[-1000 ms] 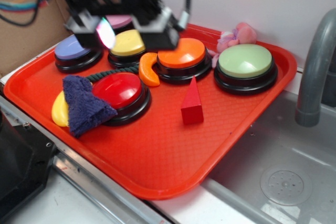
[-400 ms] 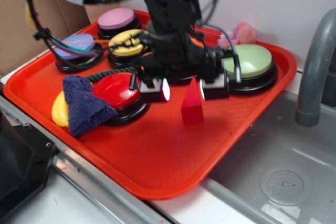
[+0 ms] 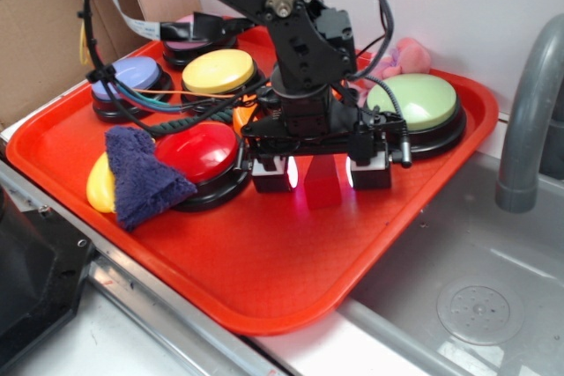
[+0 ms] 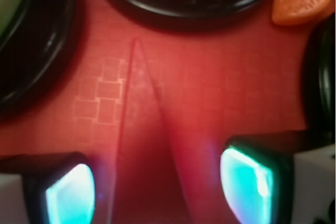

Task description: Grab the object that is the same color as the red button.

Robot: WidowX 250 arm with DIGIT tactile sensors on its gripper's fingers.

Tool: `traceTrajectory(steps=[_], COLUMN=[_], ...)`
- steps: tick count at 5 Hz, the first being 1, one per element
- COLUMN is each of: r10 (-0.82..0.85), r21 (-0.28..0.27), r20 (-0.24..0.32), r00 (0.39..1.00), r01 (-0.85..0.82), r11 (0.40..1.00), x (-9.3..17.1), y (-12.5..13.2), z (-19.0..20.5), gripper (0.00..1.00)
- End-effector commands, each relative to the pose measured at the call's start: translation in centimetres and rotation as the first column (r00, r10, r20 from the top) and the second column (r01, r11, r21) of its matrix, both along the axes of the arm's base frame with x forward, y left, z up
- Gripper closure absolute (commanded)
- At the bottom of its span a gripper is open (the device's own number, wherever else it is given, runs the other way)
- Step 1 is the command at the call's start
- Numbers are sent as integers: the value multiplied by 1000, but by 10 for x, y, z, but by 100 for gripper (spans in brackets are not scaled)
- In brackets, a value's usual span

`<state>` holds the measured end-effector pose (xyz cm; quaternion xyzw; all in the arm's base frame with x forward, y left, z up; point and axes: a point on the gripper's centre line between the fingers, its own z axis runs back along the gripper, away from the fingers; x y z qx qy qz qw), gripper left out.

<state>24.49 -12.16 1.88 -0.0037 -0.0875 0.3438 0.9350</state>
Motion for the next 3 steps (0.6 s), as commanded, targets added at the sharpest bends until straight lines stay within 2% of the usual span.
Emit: traceTrajectory(steps=[1, 2, 3], r10=[-22, -83, -215], r21=[-36, -49, -58], r20=[68, 74, 37], r00=[997, 994, 976], r01=[25, 87, 217], r11=[999, 995, 974], x=[10, 14, 16], y=[6, 7, 11], z=[14, 22, 44], gripper=[100, 100, 100])
